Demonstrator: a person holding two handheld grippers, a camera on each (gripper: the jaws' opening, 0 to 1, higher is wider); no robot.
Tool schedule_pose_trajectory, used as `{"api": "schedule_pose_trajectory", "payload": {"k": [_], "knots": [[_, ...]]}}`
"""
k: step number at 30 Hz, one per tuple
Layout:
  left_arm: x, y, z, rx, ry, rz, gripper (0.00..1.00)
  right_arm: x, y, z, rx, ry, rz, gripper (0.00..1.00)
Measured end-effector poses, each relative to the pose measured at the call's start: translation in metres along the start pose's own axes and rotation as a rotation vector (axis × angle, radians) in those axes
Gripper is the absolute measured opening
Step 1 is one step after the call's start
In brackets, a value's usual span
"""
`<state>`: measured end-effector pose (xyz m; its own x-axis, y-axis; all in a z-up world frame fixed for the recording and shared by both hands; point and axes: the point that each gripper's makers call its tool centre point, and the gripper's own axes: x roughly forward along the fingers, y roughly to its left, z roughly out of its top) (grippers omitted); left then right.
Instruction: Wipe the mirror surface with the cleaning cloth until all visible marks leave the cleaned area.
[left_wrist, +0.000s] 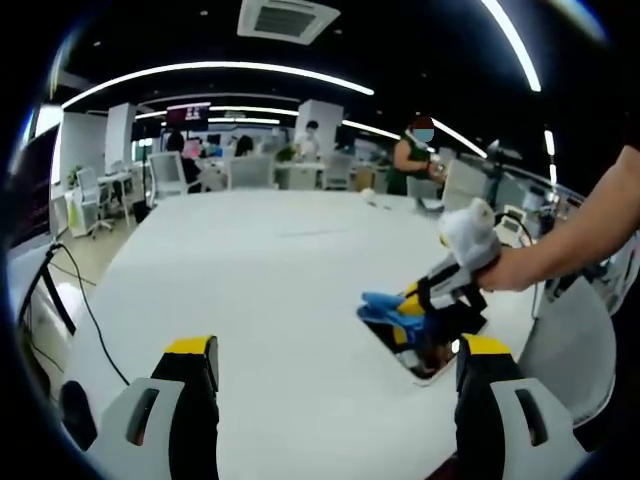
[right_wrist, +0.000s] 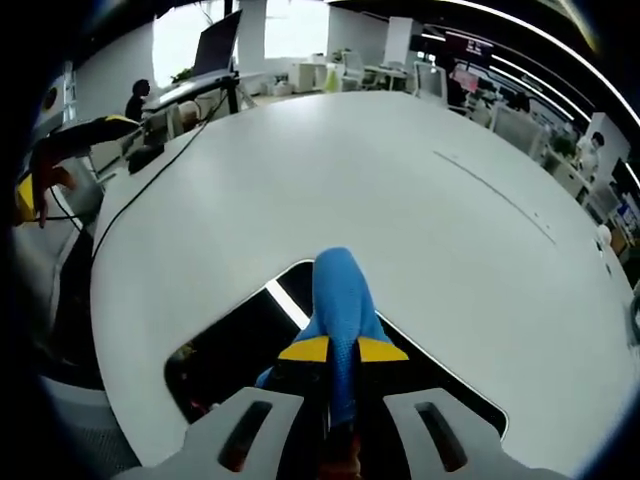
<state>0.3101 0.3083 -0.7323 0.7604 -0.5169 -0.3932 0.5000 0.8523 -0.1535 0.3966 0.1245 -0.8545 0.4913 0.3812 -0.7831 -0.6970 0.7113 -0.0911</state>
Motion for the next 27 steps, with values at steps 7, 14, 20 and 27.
{"api": "schedule_pose_trajectory", "payload": {"k": [7,14,20,27], "knots": [[0.002,0.001,-0.002,0.012,0.013,-0.001,1.00,-0.004,0.006,-0.004,0.013,0.004,0.003,0.03],[0.003,0.005,-0.004,0.015,0.022,-0.001,1.00,-0.008,0.014,-0.006,0.019,0.005,0.005,0.03],[0.006,0.003,-0.003,0.020,0.023,-0.010,1.00,-0.011,0.021,-0.009,0.022,0.007,0.005,0.03],[0.008,0.004,-0.002,0.026,0.027,-0.014,1.00,-0.014,0.027,-0.011,0.019,0.009,0.011,0.03]]}}
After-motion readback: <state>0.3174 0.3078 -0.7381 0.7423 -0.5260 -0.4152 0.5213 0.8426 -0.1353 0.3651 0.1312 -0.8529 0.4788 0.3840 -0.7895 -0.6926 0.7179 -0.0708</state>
